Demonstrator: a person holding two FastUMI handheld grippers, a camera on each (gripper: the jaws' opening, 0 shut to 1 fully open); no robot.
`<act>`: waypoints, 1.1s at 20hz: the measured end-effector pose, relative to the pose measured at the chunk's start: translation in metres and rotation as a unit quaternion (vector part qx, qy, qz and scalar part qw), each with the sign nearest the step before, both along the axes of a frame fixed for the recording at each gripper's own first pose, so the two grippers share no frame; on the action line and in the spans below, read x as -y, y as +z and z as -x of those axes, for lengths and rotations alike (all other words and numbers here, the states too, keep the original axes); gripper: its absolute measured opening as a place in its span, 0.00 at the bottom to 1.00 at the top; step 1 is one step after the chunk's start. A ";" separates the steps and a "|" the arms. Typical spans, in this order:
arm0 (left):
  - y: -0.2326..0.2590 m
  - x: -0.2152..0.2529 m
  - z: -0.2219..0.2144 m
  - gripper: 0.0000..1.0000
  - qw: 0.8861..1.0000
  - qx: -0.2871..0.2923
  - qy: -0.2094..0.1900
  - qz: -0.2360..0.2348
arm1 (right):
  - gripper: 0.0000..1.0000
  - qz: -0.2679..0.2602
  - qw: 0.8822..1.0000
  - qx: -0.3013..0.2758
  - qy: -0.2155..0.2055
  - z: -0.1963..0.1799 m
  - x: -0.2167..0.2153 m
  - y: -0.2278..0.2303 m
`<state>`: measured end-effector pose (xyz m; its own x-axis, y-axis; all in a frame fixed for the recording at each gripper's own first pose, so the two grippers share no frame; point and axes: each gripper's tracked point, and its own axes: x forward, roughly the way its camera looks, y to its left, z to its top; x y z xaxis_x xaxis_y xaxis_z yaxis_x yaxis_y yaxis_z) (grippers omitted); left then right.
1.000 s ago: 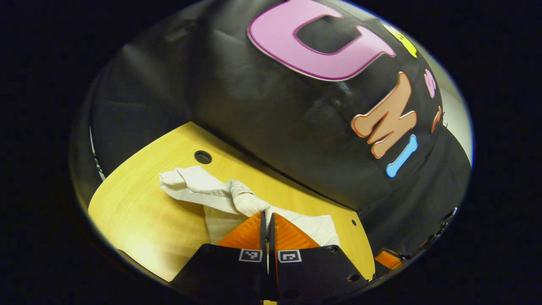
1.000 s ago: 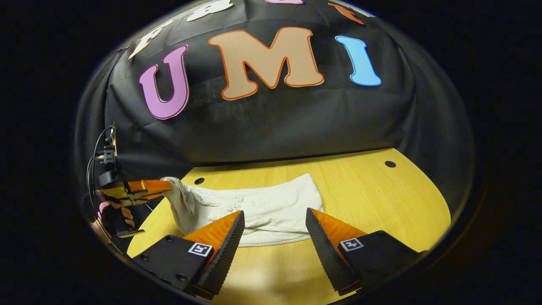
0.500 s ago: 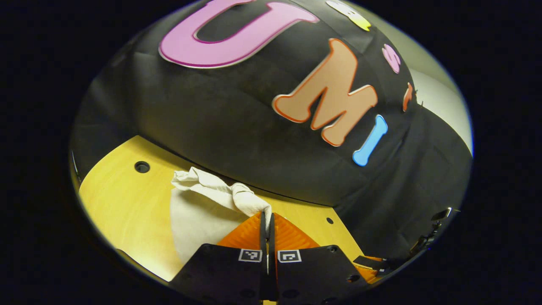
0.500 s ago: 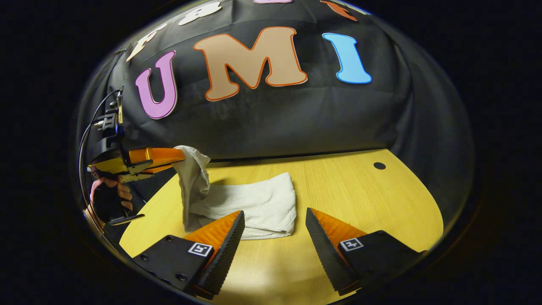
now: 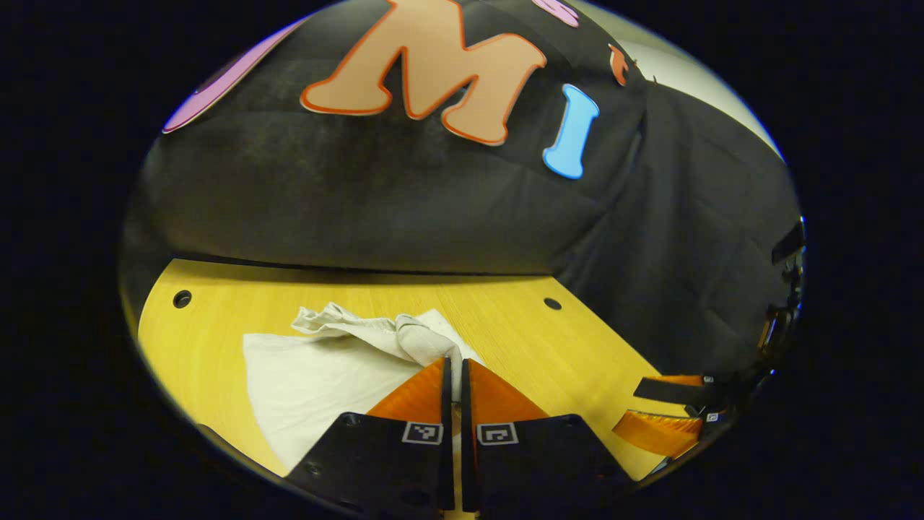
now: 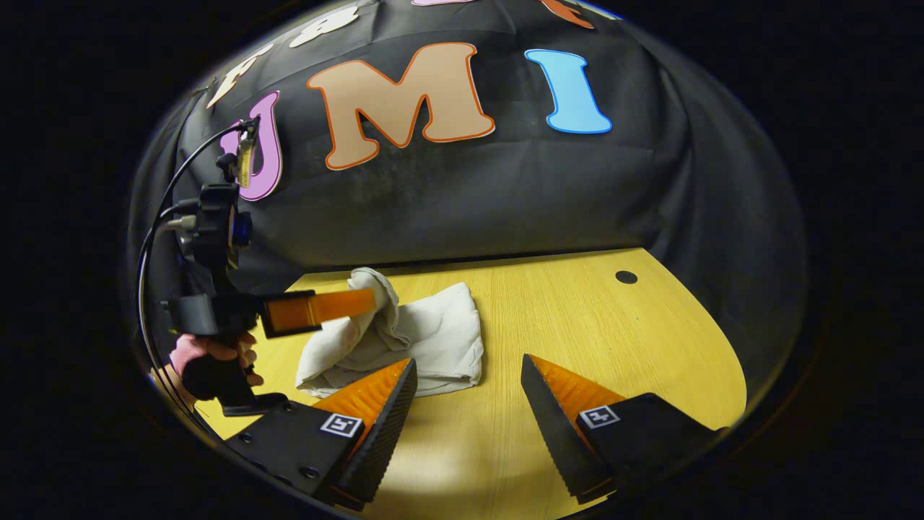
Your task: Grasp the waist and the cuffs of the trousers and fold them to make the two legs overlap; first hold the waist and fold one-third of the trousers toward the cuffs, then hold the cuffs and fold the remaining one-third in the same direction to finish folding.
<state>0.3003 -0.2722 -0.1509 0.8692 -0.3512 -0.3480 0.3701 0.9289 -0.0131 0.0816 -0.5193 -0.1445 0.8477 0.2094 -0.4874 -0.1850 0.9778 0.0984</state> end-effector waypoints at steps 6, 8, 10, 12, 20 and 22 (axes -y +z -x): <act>-0.016 0.027 0.006 0.80 0.999 -0.003 -0.043 -0.027 | 0.93 0.004 1.000 0.000 -0.009 0.005 0.013 0.000; -0.009 0.018 0.009 0.98 0.999 0.008 -0.033 -0.028 | 0.93 0.003 1.000 0.003 -0.011 0.007 0.013 0.003; 0.000 0.008 0.012 0.96 0.999 0.019 -0.022 -0.023 | 0.93 0.000 1.000 0.006 -0.012 0.010 0.010 0.005; 0.012 -0.011 0.017 0.96 0.999 0.029 -0.008 -0.029 | 0.93 -0.005 1.000 0.012 -0.013 0.012 0.005 0.010; 0.062 -0.096 0.060 0.95 0.995 0.069 0.040 -0.054 | 0.93 -0.019 0.999 0.043 -0.026 0.025 -0.020 0.037; 0.069 -0.113 0.074 0.96 0.995 0.073 0.049 -0.049 | 0.95 -0.014 0.998 0.054 -0.031 0.029 -0.026 0.044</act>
<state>0.2262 -0.1588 -0.0822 0.9414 -0.2323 -0.2445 0.2686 0.9549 0.1268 0.0524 -0.4934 -0.1004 0.9069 0.1678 -0.3864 -0.1361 0.9848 0.1083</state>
